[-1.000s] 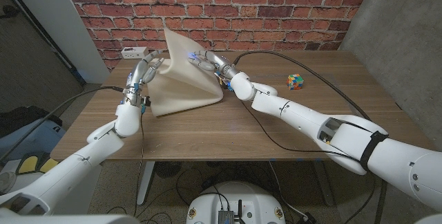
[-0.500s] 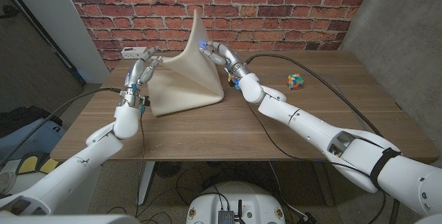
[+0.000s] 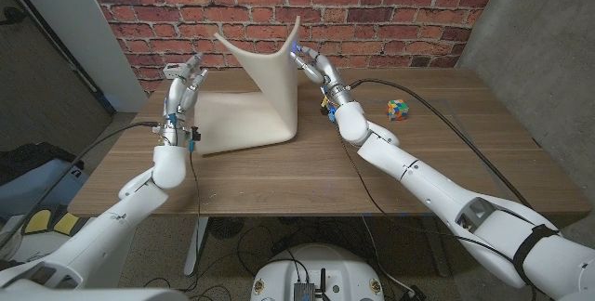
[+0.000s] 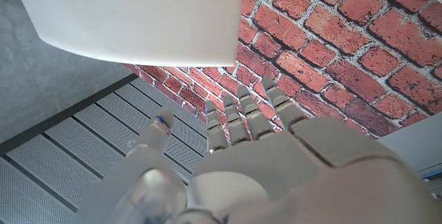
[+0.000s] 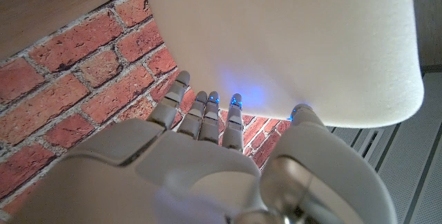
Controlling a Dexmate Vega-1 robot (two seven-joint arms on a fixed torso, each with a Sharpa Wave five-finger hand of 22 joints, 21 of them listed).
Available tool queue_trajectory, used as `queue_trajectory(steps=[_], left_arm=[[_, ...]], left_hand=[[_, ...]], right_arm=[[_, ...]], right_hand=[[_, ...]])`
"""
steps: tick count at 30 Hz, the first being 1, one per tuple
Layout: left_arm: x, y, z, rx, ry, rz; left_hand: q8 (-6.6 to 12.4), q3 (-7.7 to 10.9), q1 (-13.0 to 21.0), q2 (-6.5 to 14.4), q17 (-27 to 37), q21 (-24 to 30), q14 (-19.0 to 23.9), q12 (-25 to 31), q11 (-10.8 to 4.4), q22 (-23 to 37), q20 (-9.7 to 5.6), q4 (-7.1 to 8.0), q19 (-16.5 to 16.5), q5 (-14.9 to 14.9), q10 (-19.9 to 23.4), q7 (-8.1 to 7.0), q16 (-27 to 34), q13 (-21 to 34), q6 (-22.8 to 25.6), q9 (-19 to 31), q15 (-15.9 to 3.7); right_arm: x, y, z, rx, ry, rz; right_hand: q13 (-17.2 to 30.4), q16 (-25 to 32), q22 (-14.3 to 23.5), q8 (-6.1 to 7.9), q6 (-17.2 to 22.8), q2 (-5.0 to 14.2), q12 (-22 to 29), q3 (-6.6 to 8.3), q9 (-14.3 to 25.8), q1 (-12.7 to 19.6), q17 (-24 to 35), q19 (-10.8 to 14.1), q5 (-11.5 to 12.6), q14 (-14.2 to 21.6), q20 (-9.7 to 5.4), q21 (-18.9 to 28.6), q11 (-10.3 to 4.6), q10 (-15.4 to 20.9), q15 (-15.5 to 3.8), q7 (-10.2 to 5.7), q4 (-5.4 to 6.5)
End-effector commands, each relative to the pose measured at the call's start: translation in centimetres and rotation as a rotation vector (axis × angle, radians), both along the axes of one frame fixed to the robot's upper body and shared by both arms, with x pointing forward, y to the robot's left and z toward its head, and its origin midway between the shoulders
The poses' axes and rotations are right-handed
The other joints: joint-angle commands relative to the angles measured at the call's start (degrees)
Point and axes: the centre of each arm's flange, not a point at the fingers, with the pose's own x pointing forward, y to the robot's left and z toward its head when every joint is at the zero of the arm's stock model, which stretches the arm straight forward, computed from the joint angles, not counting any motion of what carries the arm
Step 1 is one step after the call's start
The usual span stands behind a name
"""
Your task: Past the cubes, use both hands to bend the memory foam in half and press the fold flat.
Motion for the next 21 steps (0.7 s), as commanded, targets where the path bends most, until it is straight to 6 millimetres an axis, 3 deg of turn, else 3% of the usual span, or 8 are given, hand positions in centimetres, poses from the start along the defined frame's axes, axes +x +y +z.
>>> queue_trajectory(steps=[1,14,21], left_arm=[[0.2,0.6,0.3,-0.032,-0.017,-0.1],[0.1,2.0,0.6,-0.026,0.005,-0.15],[0.5,3.0,0.7,-0.069,0.04,-0.201]], left_hand=[[0.31,-0.14,-0.28,-0.28,0.05,-0.27,-0.27,0.05,0.03,0.26,-0.45,-0.02,-0.04,0.44,-0.27,0.05,-0.12,0.11,-0.41,0.14,-0.01],[0.52,-0.38,-0.47,-0.45,0.03,-0.47,-0.63,0.25,0.13,0.26,-0.52,-0.19,-0.08,0.58,-0.41,0.04,0.01,0.04,-0.29,0.11,-0.04],[0.58,-0.49,-0.54,-0.5,0.02,-0.62,-0.98,0.3,0.33,0.26,-0.54,-0.28,-0.2,0.65,-0.56,0.26,0.01,0.01,-0.3,0.1,0.02]], right_arm=[[-1.9,-4.3,-0.7,0.164,-0.004,-0.032],[-4.8,-10.5,-1.5,0.263,-0.041,-0.186],[-5.7,-13.3,-3.1,0.343,-0.022,-0.222]], right_hand=[[0.13,-0.24,0.26,-0.07,-0.37,-0.33,-0.13,-0.39,0.13,-0.39,0.29,-0.12,-0.09,-0.38,0.16,-0.32,-0.13,-0.22,0.18,-0.13,-0.04],[0.14,-0.23,0.27,0.17,-0.07,-0.85,-0.1,-0.51,0.13,-0.39,0.22,-0.3,-0.01,-0.19,0.62,-0.43,-0.22,-0.11,-0.07,-0.18,-0.45],[0.14,-0.09,0.28,0.39,0.44,-1.05,-0.04,-0.51,0.13,-0.32,0.19,-0.32,0.07,0.3,1.06,-0.46,-0.19,0.09,0.04,-0.22,-0.7]])
